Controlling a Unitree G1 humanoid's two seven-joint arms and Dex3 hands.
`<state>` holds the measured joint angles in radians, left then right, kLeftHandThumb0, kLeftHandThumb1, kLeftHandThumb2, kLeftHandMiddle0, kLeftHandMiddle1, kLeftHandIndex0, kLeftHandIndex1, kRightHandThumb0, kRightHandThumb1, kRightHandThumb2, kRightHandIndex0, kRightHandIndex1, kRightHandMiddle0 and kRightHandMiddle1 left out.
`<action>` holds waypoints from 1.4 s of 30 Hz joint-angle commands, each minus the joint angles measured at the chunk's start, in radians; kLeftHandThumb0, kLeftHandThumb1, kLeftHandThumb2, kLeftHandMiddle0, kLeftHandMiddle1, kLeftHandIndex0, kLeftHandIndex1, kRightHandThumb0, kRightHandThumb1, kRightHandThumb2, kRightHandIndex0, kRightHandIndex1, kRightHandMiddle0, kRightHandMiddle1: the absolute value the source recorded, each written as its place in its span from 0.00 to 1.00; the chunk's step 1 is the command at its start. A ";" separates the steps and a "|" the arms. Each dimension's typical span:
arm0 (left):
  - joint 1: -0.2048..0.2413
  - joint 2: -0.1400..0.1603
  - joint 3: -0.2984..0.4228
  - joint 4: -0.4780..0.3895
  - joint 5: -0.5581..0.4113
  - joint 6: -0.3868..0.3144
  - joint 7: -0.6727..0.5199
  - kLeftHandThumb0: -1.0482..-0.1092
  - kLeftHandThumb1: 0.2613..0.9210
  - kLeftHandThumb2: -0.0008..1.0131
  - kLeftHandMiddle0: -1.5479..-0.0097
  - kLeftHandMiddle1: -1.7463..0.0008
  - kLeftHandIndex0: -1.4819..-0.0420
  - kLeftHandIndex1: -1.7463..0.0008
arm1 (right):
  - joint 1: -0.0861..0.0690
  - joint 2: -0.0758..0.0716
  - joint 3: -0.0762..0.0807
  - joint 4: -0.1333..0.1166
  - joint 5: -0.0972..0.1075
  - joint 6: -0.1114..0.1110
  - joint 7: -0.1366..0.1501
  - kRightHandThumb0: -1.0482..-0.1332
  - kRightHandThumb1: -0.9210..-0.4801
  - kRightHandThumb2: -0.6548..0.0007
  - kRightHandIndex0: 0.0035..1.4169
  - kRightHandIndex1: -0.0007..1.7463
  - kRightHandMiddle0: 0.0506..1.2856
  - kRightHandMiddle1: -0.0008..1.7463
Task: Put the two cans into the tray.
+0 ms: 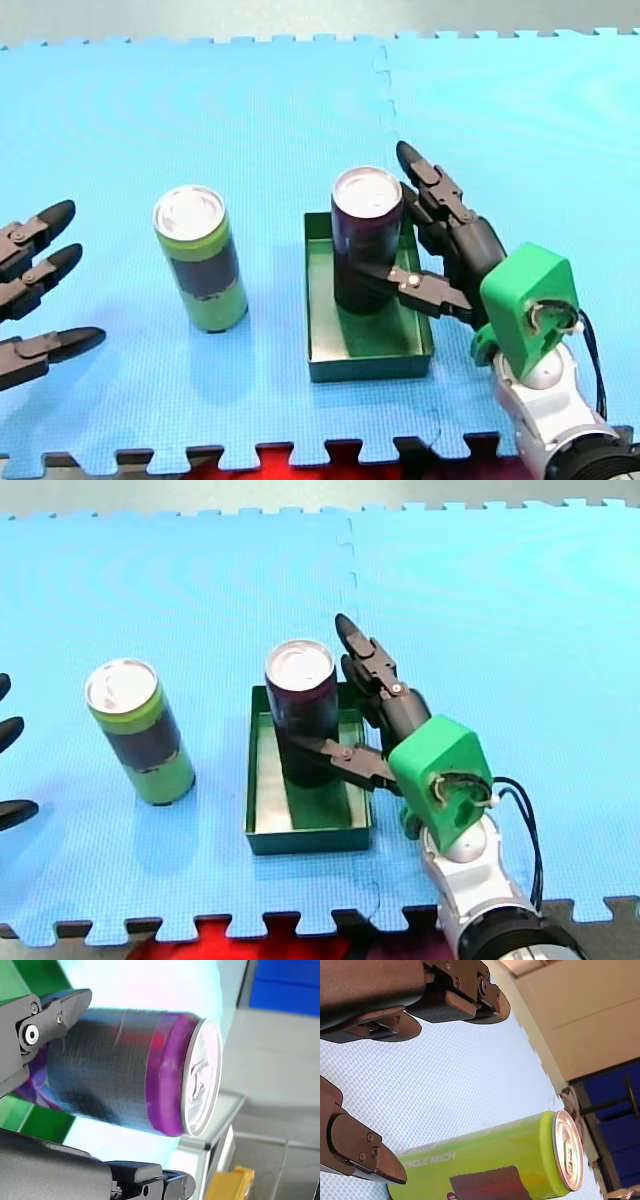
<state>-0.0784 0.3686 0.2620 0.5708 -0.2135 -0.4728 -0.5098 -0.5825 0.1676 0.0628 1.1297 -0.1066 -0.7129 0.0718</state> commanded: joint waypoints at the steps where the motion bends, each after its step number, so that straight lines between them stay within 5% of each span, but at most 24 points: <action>1: -0.005 0.008 0.003 0.006 -0.006 -0.005 -0.002 0.00 0.69 0.00 0.75 1.00 0.79 1.00 | -0.001 -0.011 0.015 -0.004 -0.023 -0.001 -0.012 0.05 0.53 1.00 0.10 0.00 0.08 0.00; 5: -0.002 0.008 0.004 0.001 -0.009 -0.005 -0.003 0.00 0.69 0.00 0.75 1.00 0.79 1.00 | 0.002 -0.036 0.051 -0.007 -0.087 -0.002 -0.055 0.05 0.52 1.00 0.09 0.00 0.07 0.00; 7: -0.001 0.008 0.005 -0.001 -0.010 -0.005 -0.003 0.00 0.69 0.00 0.75 1.00 0.79 1.00 | 0.007 -0.046 0.061 -0.007 -0.103 -0.001 -0.070 0.04 0.52 1.00 0.08 0.00 0.07 0.00; 13: 0.003 0.008 0.006 -0.008 -0.013 -0.004 -0.002 0.00 0.70 0.00 0.74 1.00 0.79 1.00 | 0.022 -0.063 0.068 -0.011 -0.116 -0.007 -0.094 0.03 0.51 1.00 0.08 0.00 0.07 0.00; 22: 0.005 0.008 0.008 -0.014 -0.015 -0.001 -0.001 0.00 0.70 0.00 0.74 1.00 0.79 1.00 | 0.019 -0.081 0.103 -0.021 -0.168 0.000 -0.155 0.00 0.49 0.99 0.09 0.00 0.07 0.00; 27: 0.003 0.008 0.009 -0.014 -0.017 0.002 -0.001 0.00 0.70 0.00 0.74 1.00 0.79 1.00 | 0.030 -0.106 0.125 -0.054 -0.199 0.018 -0.172 0.00 0.47 0.99 0.09 0.00 0.07 0.00; 34: 0.003 0.007 0.008 -0.016 -0.016 0.003 0.001 0.00 0.70 0.00 0.74 1.00 0.79 1.00 | 0.054 -0.123 0.134 -0.105 -0.191 0.050 -0.152 0.00 0.45 0.99 0.08 0.00 0.07 0.00; 42: 0.009 0.006 0.006 -0.026 -0.014 0.007 0.005 0.00 0.70 0.00 0.74 1.00 0.79 1.00 | 0.068 -0.139 0.138 -0.130 -0.181 0.078 -0.122 0.00 0.43 0.99 0.08 0.00 0.07 0.00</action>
<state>-0.0712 0.3703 0.2679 0.5486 -0.2250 -0.4697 -0.5086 -0.5161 0.0375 0.2014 1.0037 -0.2928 -0.6402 -0.0533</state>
